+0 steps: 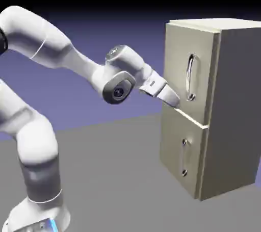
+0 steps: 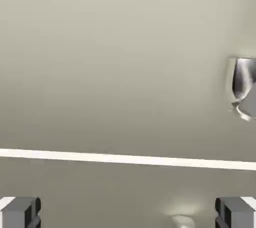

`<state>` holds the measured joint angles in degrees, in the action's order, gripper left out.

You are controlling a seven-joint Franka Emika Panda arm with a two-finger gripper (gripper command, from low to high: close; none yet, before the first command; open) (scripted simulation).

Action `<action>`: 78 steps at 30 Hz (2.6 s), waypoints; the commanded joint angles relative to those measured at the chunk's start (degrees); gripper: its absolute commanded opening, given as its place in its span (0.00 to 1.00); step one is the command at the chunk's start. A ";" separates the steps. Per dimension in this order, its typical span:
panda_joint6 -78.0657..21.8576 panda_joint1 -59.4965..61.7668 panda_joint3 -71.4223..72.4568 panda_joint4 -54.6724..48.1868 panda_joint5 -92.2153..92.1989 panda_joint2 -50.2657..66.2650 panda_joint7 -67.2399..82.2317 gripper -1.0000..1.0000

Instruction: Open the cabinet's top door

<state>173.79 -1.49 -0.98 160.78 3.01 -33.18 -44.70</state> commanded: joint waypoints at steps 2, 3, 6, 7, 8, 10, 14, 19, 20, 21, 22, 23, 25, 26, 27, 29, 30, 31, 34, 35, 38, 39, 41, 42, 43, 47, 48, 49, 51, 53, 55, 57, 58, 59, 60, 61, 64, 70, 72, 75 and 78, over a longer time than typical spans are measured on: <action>-0.37 -1.34 -1.63 -0.36 4.99 -0.86 -3.72 0.50; -0.55 -2.00 -2.44 -0.54 7.48 -1.29 -5.58 0.50; -1.09 -4.01 -4.89 -1.09 14.95 -2.58 -11.16 0.50; -1.28 -4.68 -5.70 -1.27 17.45 -3.01 -13.02 0.50; -1.46 -5.34 -6.51 -1.45 19.94 -3.44 -14.88 0.50; -1.82 -6.68 -8.14 -1.81 24.92 -4.30 -18.61 0.50; -2.55 -9.35 -11.40 -2.54 34.89 -6.02 -26.05 0.50; -3.47 -12.69 -15.47 -3.44 47.35 -8.17 -35.35 0.50; -3.65 -13.36 -16.29 -3.62 49.84 -8.60 -37.21 0.50; -3.83 -14.03 -17.10 -3.81 52.33 -9.03 -39.07 0.50; -4.01 -14.70 -17.91 -3.99 54.82 -9.46 -40.93 0.50; -4.19 -15.36 -18.73 -4.17 57.31 -9.89 -42.79 0.50; -4.56 -16.70 -20.36 -4.53 62.30 -10.75 -46.51 0.50; -4.74 -17.37 -21.17 -4.71 64.79 -11.18 -48.37 0.50; -4.92 -18.04 -21.99 -4.89 67.28 -11.61 -50.23 0.50; -5.29 -19.37 -23.61 -5.25 72.26 -12.47 -53.95 0.50; -5.47 -20.04 -24.43 -5.44 74.76 -12.90 -55.81 0.50; -5.65 -20.71 -25.24 -5.62 77.25 -13.33 -57.67 0.50; -6.20 -22.71 -27.68 -6.16 84.72 -14.62 -63.25 0.50; -6.38 -23.38 -28.50 -6.34 87.22 -15.05 -65.11 0.50; -6.93 -25.38 -30.94 -6.89 94.69 -16.34 -70.69 0.50; -7.11 -26.05 -31.76 -7.07 97.18 -16.77 -72.55 0.50; -7.48 -27.39 -33.38 -7.43 102.17 -17.63 -76.27 0.50; -7.66 -28.06 -34.20 -7.61 104.66 -18.06 -78.13 0.50; -7.84 -28.72 -35.01 -7.79 107.15 -18.49 -79.99 0.50; -8.57 -31.40 -38.27 -8.52 117.12 -20.21 -87.43 0.50; -8.75 -32.06 -39.08 -8.70 119.61 -20.64 -89.29 0.50; -8.94 -32.73 -39.90 -8.88 122.10 -21.07 -91.16 0.50; -9.30 -34.07 -41.53 -9.24 127.08 -21.93 -94.88 0.50; -9.67 -35.40 -43.16 -9.60 132.07 -22.79 -98.60 0.50; -10.03 -36.74 -44.78 -9.97 137.05 -23.65 -102.32 0.50; -10.40 -38.08 -46.41 -10.33 142.03 -24.51 -106.04 0.50; -10.58 -38.74 -47.23 -10.51 144.53 -24.94 -107.90 0.50; -10.76 -39.41 -48.04 -10.69 147.02 -25.37 -109.76 0.50; -10.94 -40.08 -48.85 -10.87 149.51 -25.80 -111.62 0.50; -11.12 -40.75 -49.67 -11.05 152.00 -26.23 -113.48 0.50; -11.67 -42.75 -52.11 -11.60 159.48 -27.52 -119.06 0.50; -14.22 -51.26 -56.95 -17.36 161.98 -23.39 -121.01 0.50; -14.74 -53.00 -57.91 -18.55 162.34 -22.50 -121.30 0.00; -17.60 -48.85 -54.27 -15.40 159.24 -21.72 -121.30 0.00; -21.59 -42.68 -48.18 -11.01 154.16 -20.89 -121.30 0.00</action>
<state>152.25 -44.17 -49.17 149.76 157.24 -54.07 -166.00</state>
